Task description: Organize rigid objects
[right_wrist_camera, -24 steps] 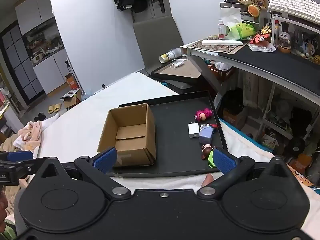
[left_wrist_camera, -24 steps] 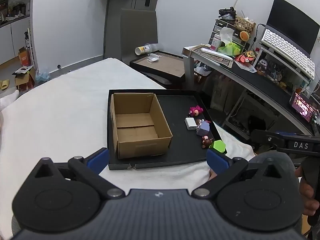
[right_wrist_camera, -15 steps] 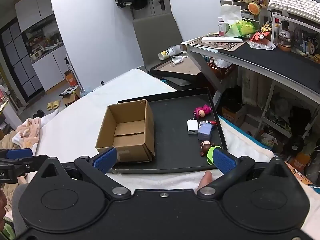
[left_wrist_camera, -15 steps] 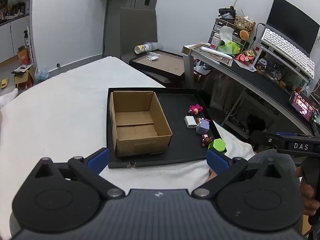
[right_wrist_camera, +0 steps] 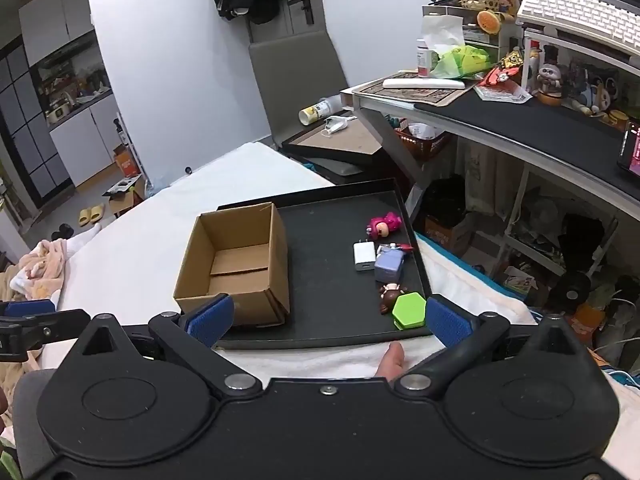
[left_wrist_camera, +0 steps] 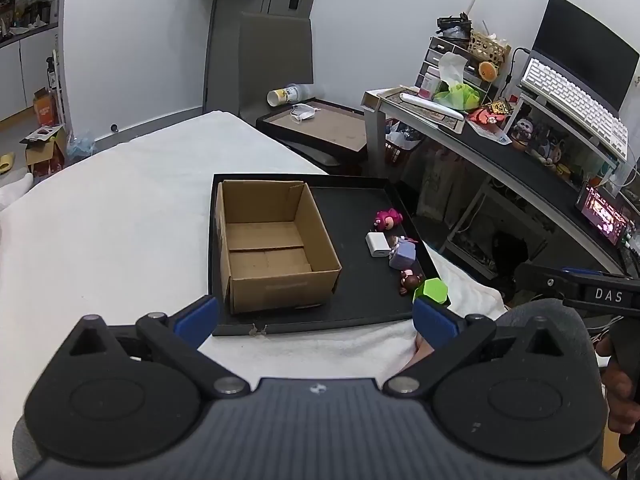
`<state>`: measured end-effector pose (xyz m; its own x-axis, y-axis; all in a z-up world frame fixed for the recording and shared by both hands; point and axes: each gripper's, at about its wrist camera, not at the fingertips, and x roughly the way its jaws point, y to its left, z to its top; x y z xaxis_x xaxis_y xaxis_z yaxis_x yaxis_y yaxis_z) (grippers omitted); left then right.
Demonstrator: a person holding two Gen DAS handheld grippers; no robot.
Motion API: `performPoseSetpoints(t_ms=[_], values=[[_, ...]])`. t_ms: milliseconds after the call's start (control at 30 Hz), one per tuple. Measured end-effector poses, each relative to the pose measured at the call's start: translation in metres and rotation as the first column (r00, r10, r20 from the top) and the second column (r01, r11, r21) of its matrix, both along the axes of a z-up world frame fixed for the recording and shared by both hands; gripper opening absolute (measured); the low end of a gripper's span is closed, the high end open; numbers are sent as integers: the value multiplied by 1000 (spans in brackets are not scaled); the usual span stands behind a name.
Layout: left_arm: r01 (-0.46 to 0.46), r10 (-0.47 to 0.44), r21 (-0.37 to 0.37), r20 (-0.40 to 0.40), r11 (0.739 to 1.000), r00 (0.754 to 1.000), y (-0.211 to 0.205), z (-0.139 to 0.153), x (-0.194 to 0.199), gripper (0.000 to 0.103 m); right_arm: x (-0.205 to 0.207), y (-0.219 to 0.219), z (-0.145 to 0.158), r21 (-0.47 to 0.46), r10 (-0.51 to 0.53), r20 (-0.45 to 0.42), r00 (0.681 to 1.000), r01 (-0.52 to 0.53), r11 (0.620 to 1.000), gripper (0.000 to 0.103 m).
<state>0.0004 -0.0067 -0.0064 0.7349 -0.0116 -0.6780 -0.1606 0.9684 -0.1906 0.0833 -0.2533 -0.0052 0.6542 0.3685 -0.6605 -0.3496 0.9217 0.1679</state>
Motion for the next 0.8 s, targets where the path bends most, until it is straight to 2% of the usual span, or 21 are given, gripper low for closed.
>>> performPoseSetpoints(t_ms=[800], values=[[30, -29, 33, -8, 999, 1000, -10, 2, 0, 102, -1, -13, -1, -1, -17, 2, 1000, 17, 1000, 103]])
